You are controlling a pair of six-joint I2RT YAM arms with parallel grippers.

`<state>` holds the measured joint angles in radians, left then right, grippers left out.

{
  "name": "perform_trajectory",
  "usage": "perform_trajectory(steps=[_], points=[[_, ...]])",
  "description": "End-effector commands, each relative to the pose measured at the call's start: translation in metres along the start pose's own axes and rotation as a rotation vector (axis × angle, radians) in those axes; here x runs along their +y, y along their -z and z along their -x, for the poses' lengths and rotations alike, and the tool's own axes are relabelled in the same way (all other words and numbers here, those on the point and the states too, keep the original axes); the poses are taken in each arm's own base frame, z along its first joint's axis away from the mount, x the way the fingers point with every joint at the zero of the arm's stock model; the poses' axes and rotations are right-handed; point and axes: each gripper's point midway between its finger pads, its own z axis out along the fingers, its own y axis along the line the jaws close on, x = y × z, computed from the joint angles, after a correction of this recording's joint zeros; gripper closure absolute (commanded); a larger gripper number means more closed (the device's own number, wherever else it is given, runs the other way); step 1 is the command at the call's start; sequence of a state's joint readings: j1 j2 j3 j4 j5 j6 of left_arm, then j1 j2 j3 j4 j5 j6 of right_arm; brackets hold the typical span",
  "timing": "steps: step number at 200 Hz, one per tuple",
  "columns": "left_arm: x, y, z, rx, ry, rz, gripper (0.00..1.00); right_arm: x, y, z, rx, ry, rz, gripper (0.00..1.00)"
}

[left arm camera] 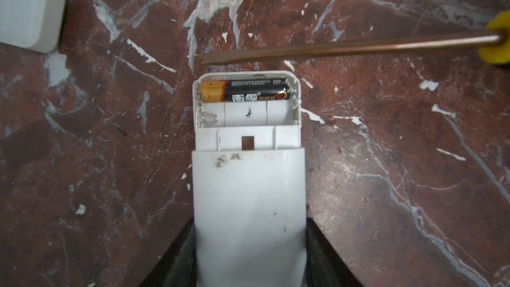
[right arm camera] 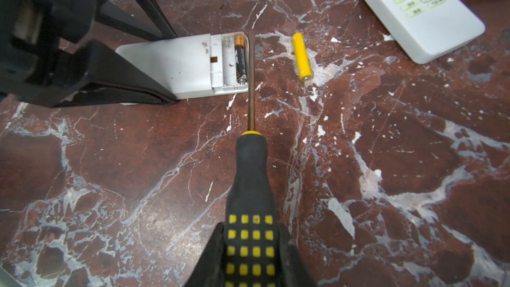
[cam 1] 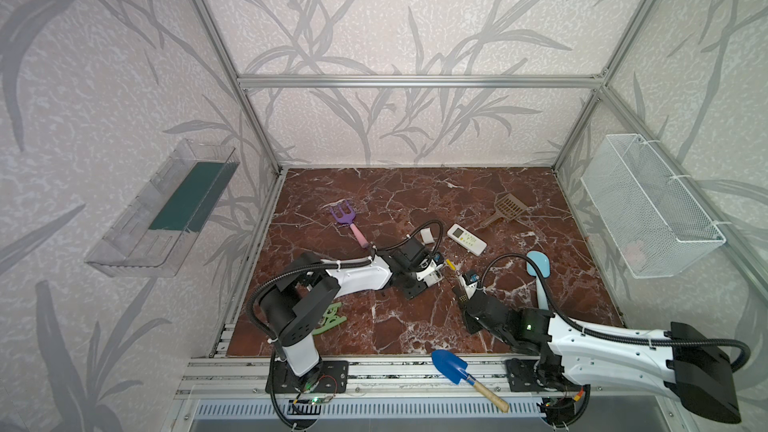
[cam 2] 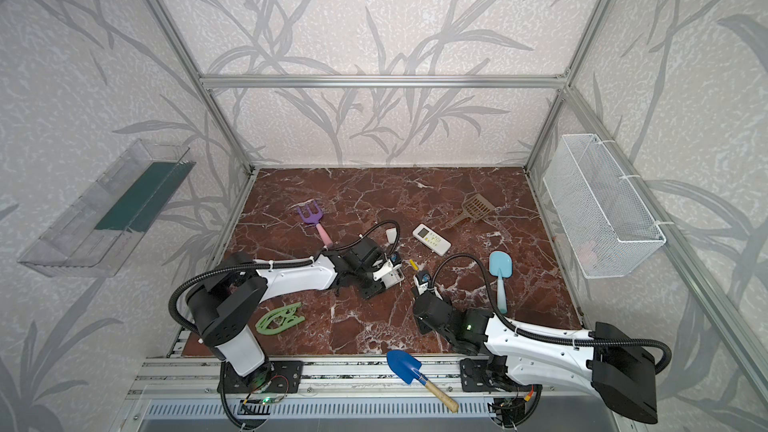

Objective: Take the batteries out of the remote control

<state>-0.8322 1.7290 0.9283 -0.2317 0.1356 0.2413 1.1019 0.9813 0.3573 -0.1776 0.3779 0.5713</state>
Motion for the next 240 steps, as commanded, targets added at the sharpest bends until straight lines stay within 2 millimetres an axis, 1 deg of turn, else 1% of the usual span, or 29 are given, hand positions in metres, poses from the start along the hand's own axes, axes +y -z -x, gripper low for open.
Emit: perform_trajectory(steps=[1,31,71,83,95,117,124,127,135,145,154,169,184,188,203,215,226,240], points=[[-0.005,0.005,-0.009,0.024,0.005,-0.009,0.74,-0.006,0.001,0.001,-0.016,0.002,-0.022,1.0],[-0.006,0.005,-0.006,0.002,0.025,-0.013,0.73,-0.012,0.006,0.001,-0.02,-0.006,-0.034,1.0],[-0.005,0.006,-0.003,-0.015,0.039,-0.01,0.73,-0.026,0.02,-0.002,-0.015,-0.037,-0.062,1.0],[-0.005,0.006,-0.001,-0.023,0.041,-0.011,0.73,-0.037,0.026,-0.003,-0.023,-0.064,-0.102,1.0],[-0.005,0.006,-0.001,-0.028,0.043,-0.009,0.73,-0.051,0.033,-0.002,-0.04,-0.133,-0.151,1.0],[-0.005,0.006,-0.001,-0.033,0.045,-0.006,0.73,-0.073,0.048,0.006,-0.088,-0.218,-0.231,1.0],[-0.005,0.006,-0.002,-0.034,0.045,-0.006,0.73,-0.076,0.052,0.008,-0.094,-0.217,-0.244,1.0],[-0.005,0.006,-0.002,-0.034,0.045,-0.006,0.73,-0.085,0.054,0.01,-0.1,-0.241,-0.274,1.0],[-0.005,0.007,-0.003,-0.035,0.045,-0.005,0.73,-0.096,0.059,0.011,-0.098,-0.268,-0.326,1.0],[-0.005,0.007,-0.003,-0.04,0.045,-0.004,0.73,-0.106,0.061,0.013,-0.09,-0.283,-0.362,1.0],[-0.005,0.007,-0.004,-0.04,0.045,-0.005,0.73,-0.108,0.059,0.015,-0.078,-0.293,-0.36,1.0],[-0.005,0.008,-0.004,-0.045,0.045,-0.002,0.73,-0.107,0.051,0.02,-0.068,-0.301,-0.325,1.0],[-0.005,0.008,-0.003,-0.049,0.047,-0.001,0.73,-0.099,0.044,0.023,-0.055,-0.297,-0.278,1.0],[-0.005,0.008,-0.003,-0.051,0.049,0.0,0.73,-0.096,0.043,0.024,-0.047,-0.258,-0.263,1.0],[-0.005,0.006,-0.003,-0.051,0.059,-0.003,0.73,-0.081,0.038,0.028,-0.038,-0.215,-0.177,1.0],[-0.005,0.004,-0.003,-0.05,0.07,-0.003,0.73,-0.064,0.035,0.032,-0.04,-0.169,-0.08,1.0],[-0.004,0.004,-0.002,-0.052,0.084,-0.001,0.73,-0.049,0.036,0.032,-0.031,-0.147,0.003,1.0],[-0.004,0.003,-0.001,-0.054,0.101,-0.001,0.73,-0.039,0.038,0.028,0.004,-0.139,0.058,1.0]])
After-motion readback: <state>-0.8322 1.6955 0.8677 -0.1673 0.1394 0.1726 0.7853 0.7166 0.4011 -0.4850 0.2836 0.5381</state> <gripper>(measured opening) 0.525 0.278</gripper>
